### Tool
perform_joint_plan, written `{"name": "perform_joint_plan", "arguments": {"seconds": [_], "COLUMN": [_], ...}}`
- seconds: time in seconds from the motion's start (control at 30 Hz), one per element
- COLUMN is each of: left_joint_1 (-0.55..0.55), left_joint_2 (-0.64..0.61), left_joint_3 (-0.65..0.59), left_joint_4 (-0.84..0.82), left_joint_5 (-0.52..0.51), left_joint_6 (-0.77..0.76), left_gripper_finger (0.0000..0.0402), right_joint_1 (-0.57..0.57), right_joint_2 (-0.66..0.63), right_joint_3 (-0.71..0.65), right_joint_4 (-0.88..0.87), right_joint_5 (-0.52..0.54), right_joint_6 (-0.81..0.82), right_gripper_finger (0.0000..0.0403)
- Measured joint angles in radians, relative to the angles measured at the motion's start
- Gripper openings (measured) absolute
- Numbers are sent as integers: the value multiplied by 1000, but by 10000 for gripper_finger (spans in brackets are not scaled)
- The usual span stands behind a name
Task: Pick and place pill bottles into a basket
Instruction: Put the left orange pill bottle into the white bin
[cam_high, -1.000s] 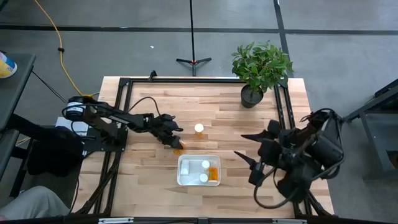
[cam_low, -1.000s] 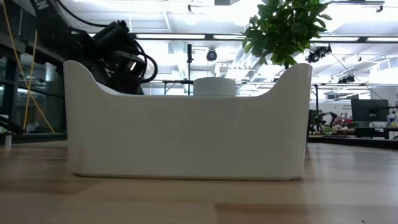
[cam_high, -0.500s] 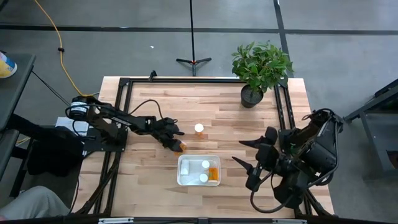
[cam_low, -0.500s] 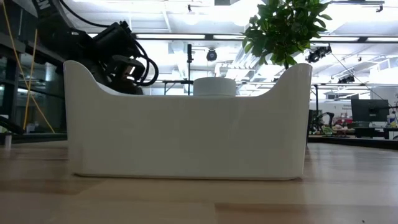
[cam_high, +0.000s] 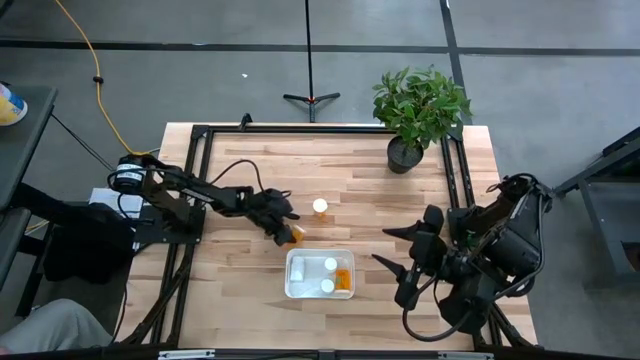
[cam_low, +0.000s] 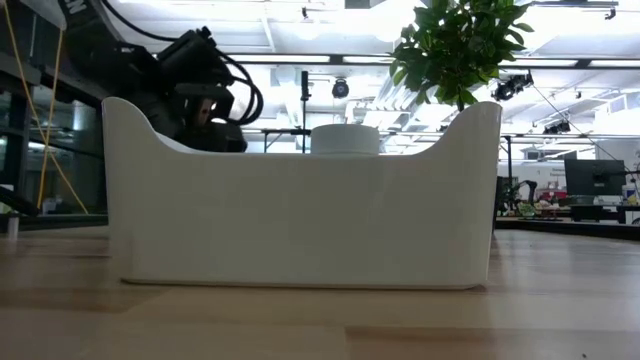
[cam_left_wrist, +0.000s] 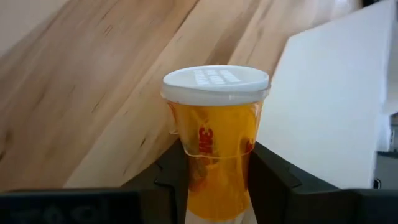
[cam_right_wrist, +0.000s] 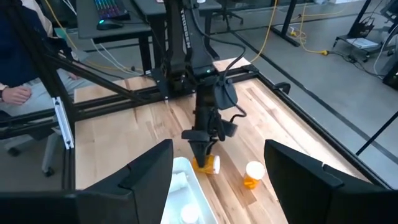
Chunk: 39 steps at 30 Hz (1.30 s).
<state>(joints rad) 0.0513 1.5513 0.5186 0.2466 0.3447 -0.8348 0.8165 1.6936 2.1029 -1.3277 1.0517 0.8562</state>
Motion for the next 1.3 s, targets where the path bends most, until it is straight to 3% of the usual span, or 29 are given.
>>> {"name": "perform_joint_plan", "arguments": {"seconds": [0.27, 0.53, 0.77, 0.97, 1.3], "left_joint_1": [14, 31, -69, -177, -331], "left_joint_2": [-45, -167, -232, -240, -240], "left_joint_3": [35, 59, 59, 59, 59], "left_joint_4": [17, 68, 254, 357, 287], "left_joint_5": [13, 89, 113, -6, -359], "left_joint_6": [148, 192, 187, 236, 502], "left_gripper_finger": [159, 159, 159, 156, 156], "right_joint_1": [0, -5, -31, -46, -51], "right_joint_2": [0, 0, 1, 1, 1], "right_joint_3": [0, 0, 0, 0, 0], "right_joint_4": [2, 1, -13, -13, -13], "right_joint_5": [-19, -41, -77, -104, -138], "right_joint_6": [16, 18, 16, 8, 13], "right_gripper_finger": [243, 243, 243, 243, 243]}}
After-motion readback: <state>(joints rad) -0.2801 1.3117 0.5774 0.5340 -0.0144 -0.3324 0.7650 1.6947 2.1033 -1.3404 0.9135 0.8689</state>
